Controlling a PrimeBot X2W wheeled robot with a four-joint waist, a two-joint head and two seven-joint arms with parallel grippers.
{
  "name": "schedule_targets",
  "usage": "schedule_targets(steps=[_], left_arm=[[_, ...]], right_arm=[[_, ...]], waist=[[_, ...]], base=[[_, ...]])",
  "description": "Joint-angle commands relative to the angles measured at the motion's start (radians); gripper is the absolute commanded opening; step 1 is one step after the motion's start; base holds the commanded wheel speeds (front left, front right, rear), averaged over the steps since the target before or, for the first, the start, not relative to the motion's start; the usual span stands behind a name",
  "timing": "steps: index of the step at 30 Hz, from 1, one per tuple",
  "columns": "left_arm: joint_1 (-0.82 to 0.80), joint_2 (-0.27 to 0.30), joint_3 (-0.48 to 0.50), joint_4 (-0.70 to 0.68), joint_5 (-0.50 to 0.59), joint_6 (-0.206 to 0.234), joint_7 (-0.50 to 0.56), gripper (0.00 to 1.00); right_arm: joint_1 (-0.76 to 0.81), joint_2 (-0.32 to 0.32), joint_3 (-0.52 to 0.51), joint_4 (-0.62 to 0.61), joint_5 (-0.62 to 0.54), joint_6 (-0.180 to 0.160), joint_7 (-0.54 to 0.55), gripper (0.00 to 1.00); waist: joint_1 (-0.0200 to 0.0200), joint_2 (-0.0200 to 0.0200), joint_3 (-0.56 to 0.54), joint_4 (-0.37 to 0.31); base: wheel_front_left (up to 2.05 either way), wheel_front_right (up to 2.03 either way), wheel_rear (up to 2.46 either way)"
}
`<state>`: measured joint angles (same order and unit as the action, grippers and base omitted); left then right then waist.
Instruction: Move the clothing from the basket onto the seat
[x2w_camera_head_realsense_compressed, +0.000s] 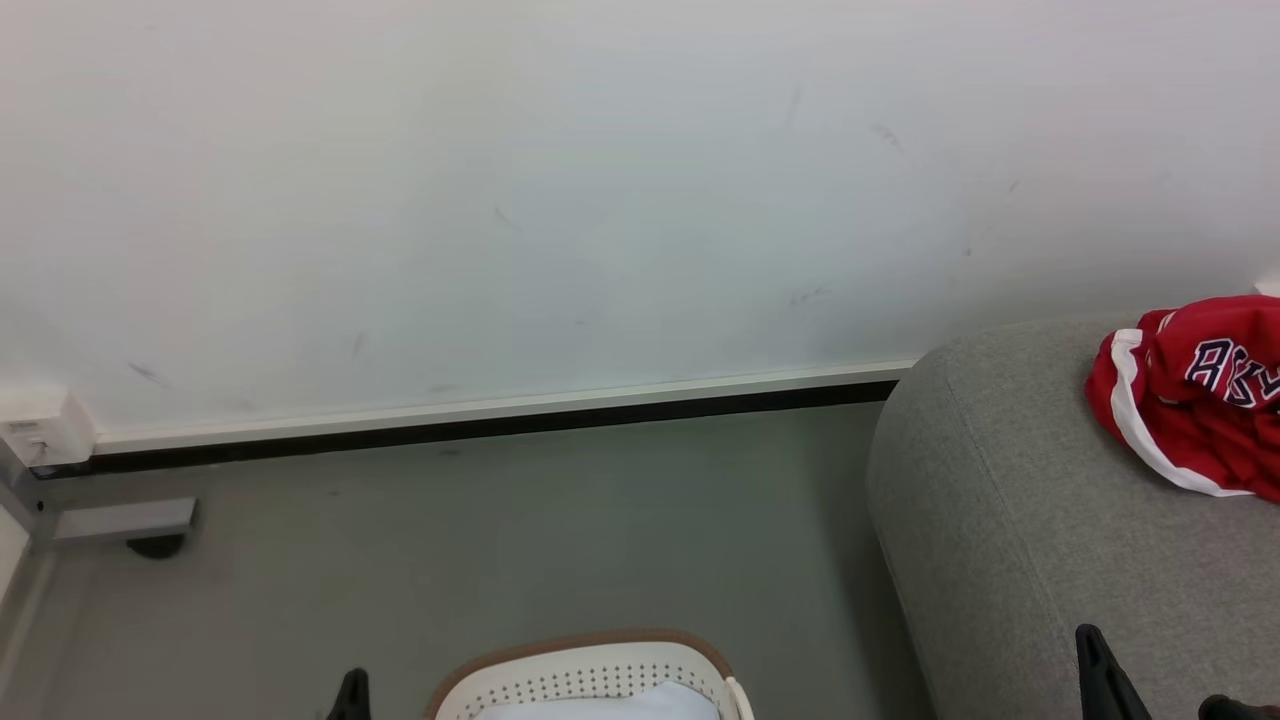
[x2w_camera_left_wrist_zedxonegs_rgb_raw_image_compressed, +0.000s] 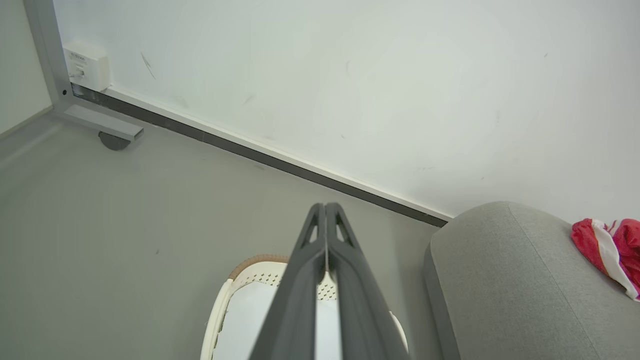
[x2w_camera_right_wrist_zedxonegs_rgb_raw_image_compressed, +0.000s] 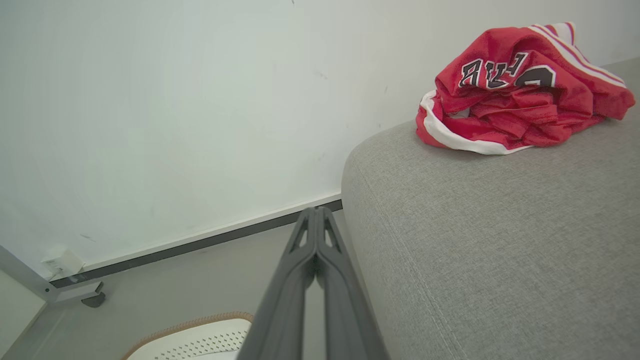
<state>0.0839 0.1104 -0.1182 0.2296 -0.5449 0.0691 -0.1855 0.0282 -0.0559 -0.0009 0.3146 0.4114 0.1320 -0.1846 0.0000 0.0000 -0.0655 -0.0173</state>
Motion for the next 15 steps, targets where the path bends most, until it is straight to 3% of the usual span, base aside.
schedule_targets(steps=[1, 15], left_arm=[[-0.029, 0.003, 0.013, -0.01, -0.043, -0.009, 0.009, 0.0], [-0.063, -0.01, 0.056, -0.006, -0.244, -0.047, 0.065, 0.0]], right_arm=[[-0.031, -0.001, -0.006, -0.022, 0.044, 0.0, 0.006, 0.0], [-0.053, 0.0, -0.027, -0.033, 0.272, -0.001, 0.063, 0.0]], waist=[[0.0, 0.0, 0.001, 0.0], [0.0, 0.0, 0.01, 0.002]], base=[[0.0, 0.0, 0.0], [0.0, 0.0, 0.0]])
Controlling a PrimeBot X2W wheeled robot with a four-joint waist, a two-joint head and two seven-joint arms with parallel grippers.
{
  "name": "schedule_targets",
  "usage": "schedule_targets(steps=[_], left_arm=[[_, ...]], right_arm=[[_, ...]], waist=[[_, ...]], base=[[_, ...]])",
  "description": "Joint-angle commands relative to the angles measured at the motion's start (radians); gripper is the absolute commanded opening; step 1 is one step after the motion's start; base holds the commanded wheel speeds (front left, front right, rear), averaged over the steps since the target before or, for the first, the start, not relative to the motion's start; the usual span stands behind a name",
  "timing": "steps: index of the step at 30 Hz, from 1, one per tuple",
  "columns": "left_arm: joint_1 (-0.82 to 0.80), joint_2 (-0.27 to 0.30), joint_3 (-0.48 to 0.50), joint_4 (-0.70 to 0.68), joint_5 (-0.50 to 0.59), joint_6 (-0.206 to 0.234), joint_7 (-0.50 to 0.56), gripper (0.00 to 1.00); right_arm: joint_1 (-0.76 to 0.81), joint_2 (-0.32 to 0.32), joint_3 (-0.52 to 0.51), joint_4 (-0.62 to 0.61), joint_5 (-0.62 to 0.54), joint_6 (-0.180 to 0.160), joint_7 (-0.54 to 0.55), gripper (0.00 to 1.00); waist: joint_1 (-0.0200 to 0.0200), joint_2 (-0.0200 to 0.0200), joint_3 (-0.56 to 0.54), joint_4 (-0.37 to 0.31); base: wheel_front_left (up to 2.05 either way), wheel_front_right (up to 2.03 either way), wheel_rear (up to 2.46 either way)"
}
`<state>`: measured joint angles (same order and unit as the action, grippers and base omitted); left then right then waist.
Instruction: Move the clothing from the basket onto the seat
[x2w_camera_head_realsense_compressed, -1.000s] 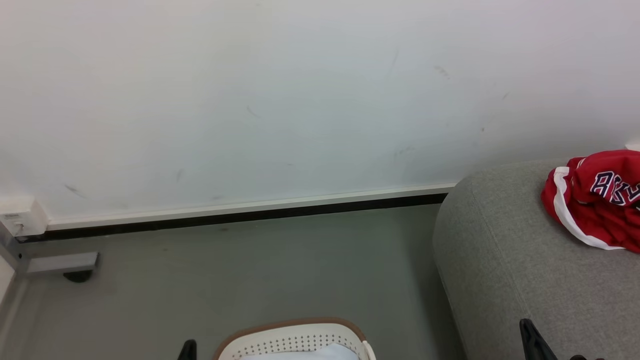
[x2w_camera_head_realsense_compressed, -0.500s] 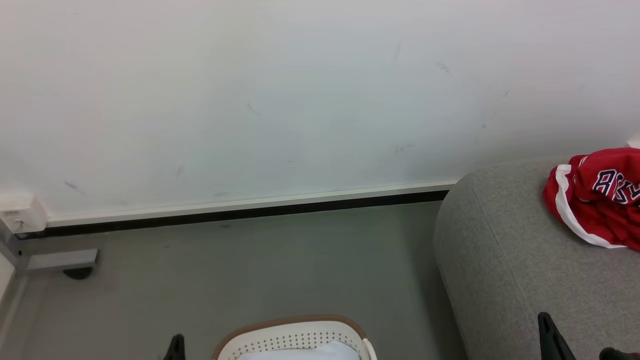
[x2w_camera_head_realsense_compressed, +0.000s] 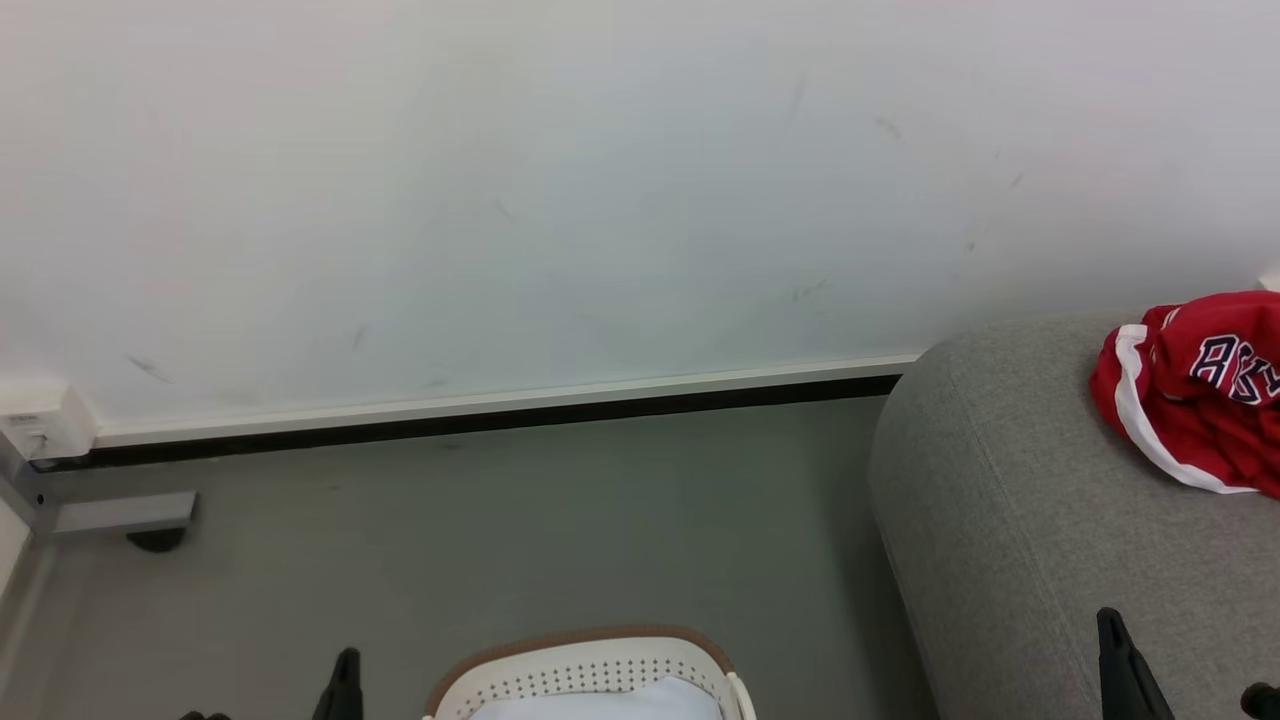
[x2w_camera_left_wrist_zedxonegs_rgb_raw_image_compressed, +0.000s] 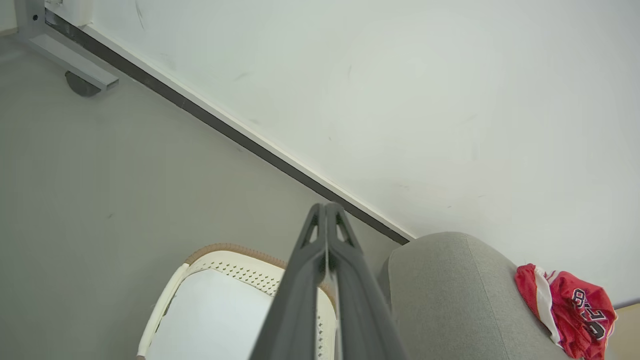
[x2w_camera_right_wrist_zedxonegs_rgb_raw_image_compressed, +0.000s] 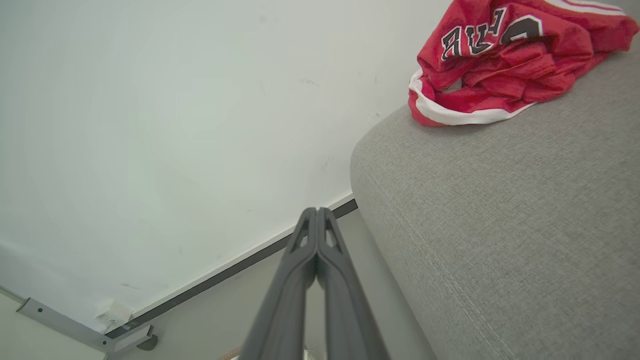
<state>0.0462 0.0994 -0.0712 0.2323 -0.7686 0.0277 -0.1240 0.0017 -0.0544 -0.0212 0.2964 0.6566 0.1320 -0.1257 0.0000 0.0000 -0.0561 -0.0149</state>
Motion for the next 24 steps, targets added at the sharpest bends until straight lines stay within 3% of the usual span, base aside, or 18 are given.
schedule_targets(steps=[1, 24], left_arm=[[-0.027, 0.0, 0.012, -0.009, -0.034, -0.008, 0.008, 0.0], [-0.073, -0.015, 0.071, -0.002, -0.304, -0.059, 0.085, 0.0]], right_arm=[[-0.028, -0.001, -0.008, -0.015, 0.041, -0.001, 0.008, 0.0], [-0.057, 0.0, -0.037, -0.03, 0.344, -0.001, 0.085, 0.0]], waist=[[0.0, 0.0, 0.001, 0.0], [0.0, 0.0, 0.015, 0.004]], base=[[0.0, 0.0, 0.0], [0.0, 0.0, 0.0]])
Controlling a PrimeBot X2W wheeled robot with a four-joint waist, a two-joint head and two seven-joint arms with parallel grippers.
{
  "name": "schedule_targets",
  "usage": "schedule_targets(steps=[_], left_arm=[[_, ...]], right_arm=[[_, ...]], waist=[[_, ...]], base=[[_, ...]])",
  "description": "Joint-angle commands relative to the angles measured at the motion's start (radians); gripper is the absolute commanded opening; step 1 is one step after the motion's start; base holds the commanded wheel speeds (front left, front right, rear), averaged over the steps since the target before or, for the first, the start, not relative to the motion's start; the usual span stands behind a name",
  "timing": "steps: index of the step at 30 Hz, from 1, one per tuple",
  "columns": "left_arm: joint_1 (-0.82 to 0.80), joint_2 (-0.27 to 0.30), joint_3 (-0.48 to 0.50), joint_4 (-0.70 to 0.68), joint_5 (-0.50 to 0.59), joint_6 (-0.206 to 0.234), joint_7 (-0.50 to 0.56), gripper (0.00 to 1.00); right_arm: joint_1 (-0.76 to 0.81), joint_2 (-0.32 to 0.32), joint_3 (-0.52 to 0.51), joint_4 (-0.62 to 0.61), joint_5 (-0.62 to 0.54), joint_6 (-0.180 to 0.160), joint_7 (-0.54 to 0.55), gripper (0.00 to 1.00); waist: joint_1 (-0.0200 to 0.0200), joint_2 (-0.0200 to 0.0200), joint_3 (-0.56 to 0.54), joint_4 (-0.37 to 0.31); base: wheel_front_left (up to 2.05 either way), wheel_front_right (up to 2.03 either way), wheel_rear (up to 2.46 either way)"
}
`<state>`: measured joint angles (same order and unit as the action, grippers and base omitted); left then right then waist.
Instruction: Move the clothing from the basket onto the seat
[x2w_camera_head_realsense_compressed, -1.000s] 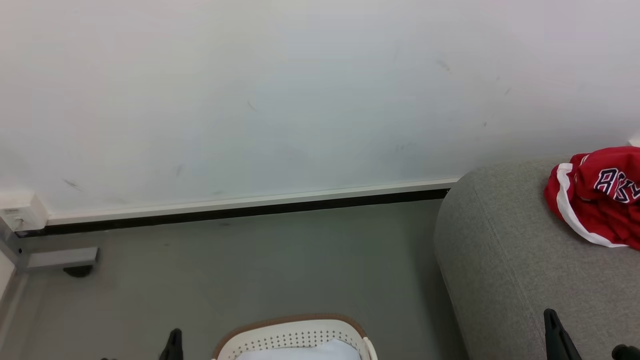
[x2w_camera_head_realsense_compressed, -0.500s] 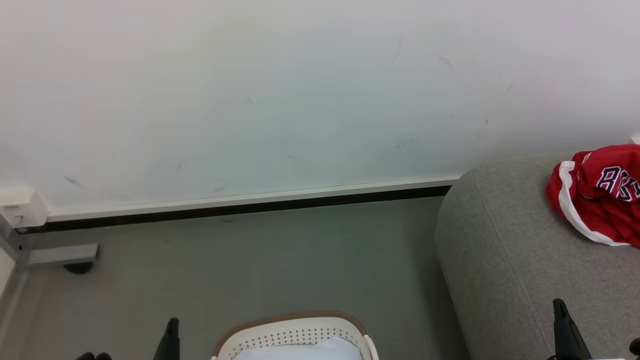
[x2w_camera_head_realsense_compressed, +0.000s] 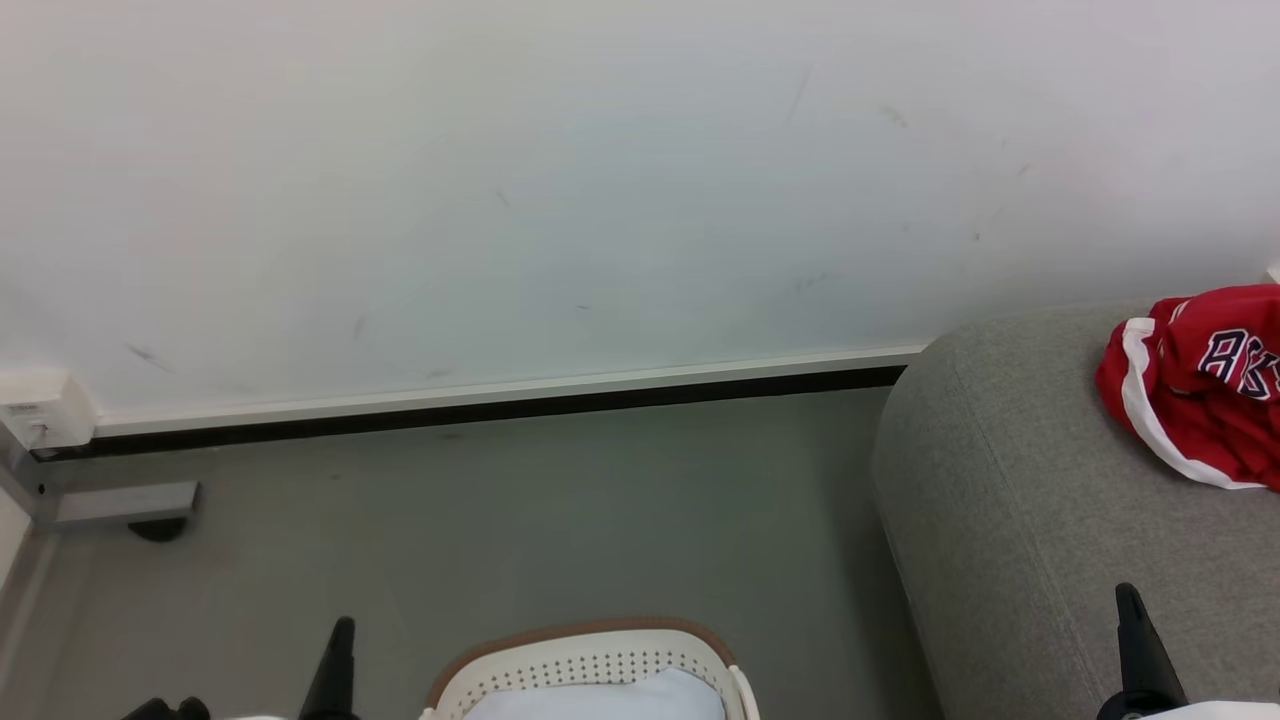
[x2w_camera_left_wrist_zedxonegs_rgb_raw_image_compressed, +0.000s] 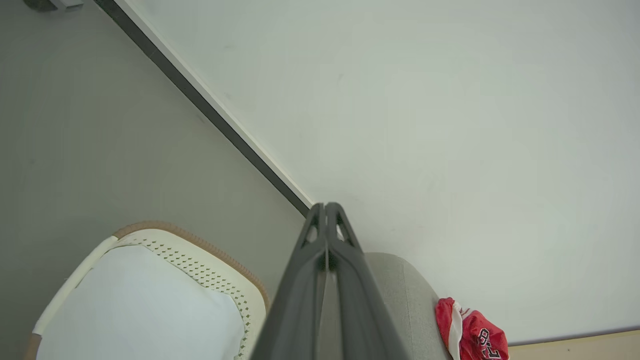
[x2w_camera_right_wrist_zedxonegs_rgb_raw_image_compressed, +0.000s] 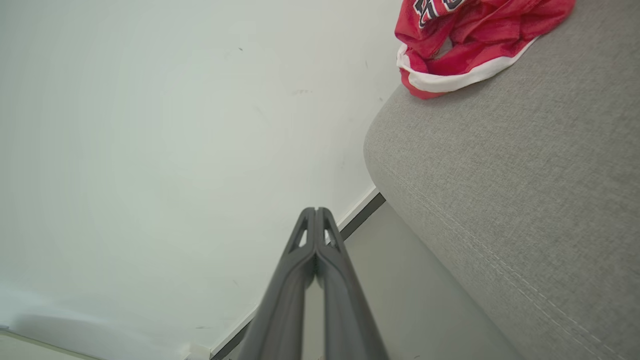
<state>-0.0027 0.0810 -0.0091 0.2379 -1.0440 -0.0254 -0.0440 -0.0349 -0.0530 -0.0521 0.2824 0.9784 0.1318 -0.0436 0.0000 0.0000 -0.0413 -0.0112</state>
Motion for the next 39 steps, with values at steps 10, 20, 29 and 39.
schedule_targets(steps=[10, 20, 29, 39], left_arm=[[-0.041, -0.003, 0.031, -0.006, -0.126, -0.025, 0.034, 0.0], [-0.055, -0.009, 0.051, -0.003, -0.22, -0.042, 0.06, 0.0], [-0.067, -0.014, 0.067, -0.001, -0.291, -0.057, 0.08, 0.0], [-0.08, -0.019, 0.083, 0.001, -0.361, -0.07, 0.102, 0.0]], right_arm=[[-0.034, 0.0, -0.017, -0.02, 0.136, -0.001, 0.033, 0.0], [-0.042, 0.0, -0.027, -0.024, 0.238, -0.001, 0.058, 0.0], [-0.052, 0.001, -0.035, -0.027, 0.323, -0.001, 0.08, 0.0], [-0.057, 0.001, -0.042, -0.031, 0.4, -0.001, 0.101, 0.0]], waist=[[0.0, 0.0, 0.007, 0.002], [0.0, 0.0, 0.013, 0.003], [0.0, 0.0, 0.019, 0.005], [0.0, 0.0, 0.024, 0.006]], base=[[0.0, 0.0, 0.0], [0.0, 0.0, 0.0], [0.0, 0.0, 0.0], [0.0, 0.0, 0.0]])
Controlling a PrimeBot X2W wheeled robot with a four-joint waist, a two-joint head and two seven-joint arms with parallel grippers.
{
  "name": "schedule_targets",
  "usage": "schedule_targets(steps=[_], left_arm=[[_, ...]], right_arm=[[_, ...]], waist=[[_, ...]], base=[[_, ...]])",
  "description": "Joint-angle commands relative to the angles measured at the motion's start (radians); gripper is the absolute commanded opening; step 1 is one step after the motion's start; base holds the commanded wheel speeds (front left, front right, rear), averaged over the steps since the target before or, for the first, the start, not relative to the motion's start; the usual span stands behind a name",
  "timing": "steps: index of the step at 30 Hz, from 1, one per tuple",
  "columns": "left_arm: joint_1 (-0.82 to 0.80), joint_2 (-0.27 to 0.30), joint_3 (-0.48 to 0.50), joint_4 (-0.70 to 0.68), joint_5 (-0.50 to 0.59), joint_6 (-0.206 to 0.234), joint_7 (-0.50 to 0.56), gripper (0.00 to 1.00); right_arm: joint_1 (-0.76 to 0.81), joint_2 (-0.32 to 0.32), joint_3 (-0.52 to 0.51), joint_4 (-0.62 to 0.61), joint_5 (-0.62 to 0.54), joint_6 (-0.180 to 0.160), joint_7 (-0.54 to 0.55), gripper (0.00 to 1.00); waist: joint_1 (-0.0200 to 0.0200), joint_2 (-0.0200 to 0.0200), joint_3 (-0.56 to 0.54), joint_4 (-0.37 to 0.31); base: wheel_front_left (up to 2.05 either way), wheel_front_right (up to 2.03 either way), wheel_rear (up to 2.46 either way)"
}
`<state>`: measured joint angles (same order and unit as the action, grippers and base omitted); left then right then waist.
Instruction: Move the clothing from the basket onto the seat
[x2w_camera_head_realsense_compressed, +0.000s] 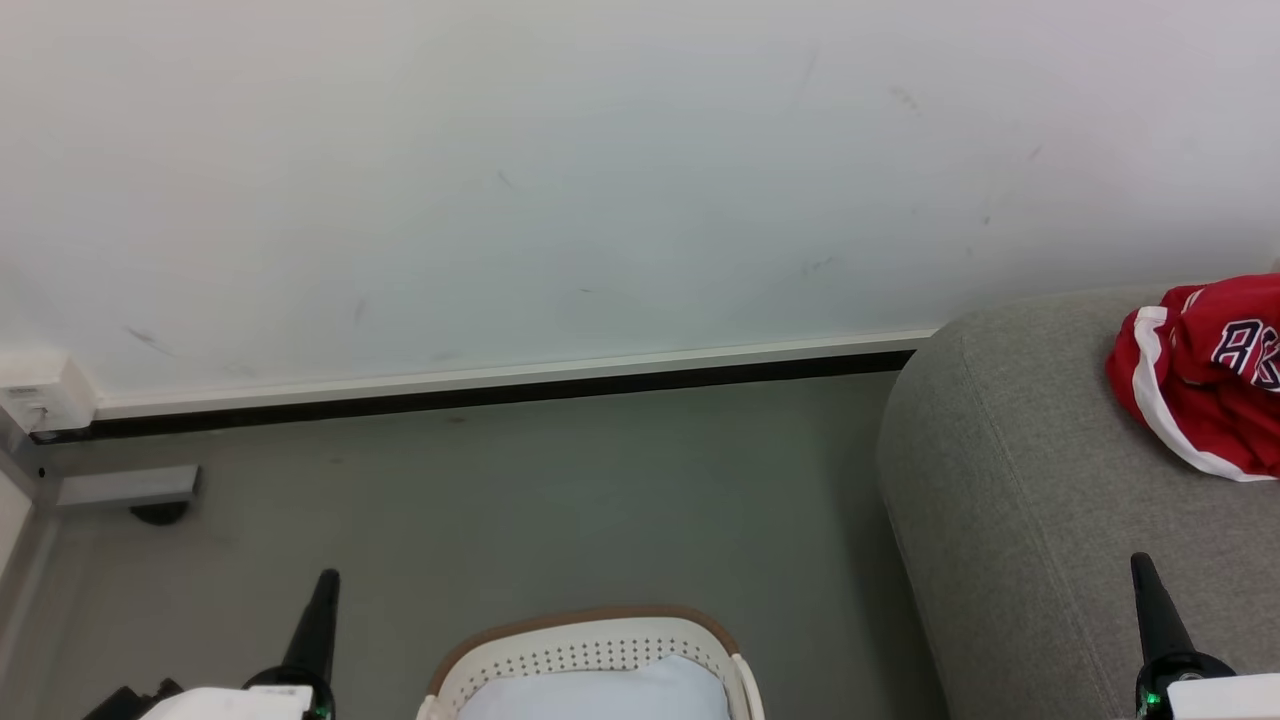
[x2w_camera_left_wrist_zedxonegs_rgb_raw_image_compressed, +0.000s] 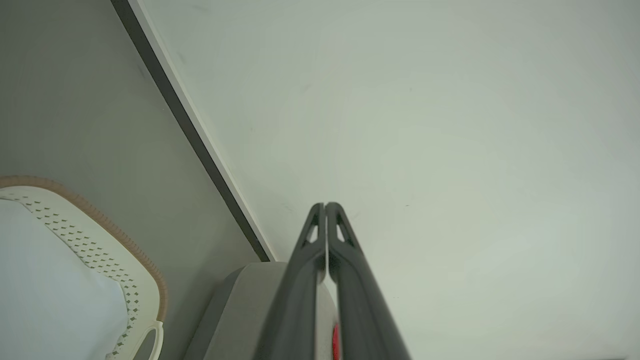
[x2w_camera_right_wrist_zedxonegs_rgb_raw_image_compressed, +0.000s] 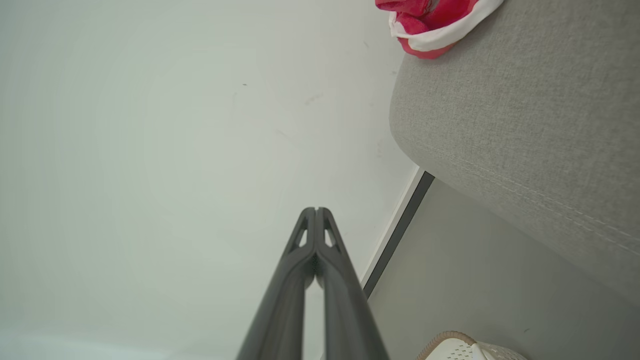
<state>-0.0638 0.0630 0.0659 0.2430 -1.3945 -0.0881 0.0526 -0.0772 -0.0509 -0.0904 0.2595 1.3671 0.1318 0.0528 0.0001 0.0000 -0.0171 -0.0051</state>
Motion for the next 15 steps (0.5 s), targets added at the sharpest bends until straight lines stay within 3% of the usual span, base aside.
schedule_targets(steps=[1, 15], left_arm=[[-0.02, -0.001, 0.009, -0.004, -0.019, -0.009, 0.008, 0.0], [-0.034, -0.006, 0.03, -0.001, -0.12, -0.027, 0.035, 0.0]], right_arm=[[-0.016, -0.001, -0.005, -0.008, 0.02, -0.002, 0.007, 0.0], [-0.026, 0.0, -0.015, -0.014, 0.132, -0.002, 0.035, 0.0]], waist=[[-0.0001, 0.0, 0.001, 0.0], [-0.0001, 0.0, 0.01, 0.002]], base=[[0.0, 0.0, 0.0], [0.0, 0.0, 0.0]])
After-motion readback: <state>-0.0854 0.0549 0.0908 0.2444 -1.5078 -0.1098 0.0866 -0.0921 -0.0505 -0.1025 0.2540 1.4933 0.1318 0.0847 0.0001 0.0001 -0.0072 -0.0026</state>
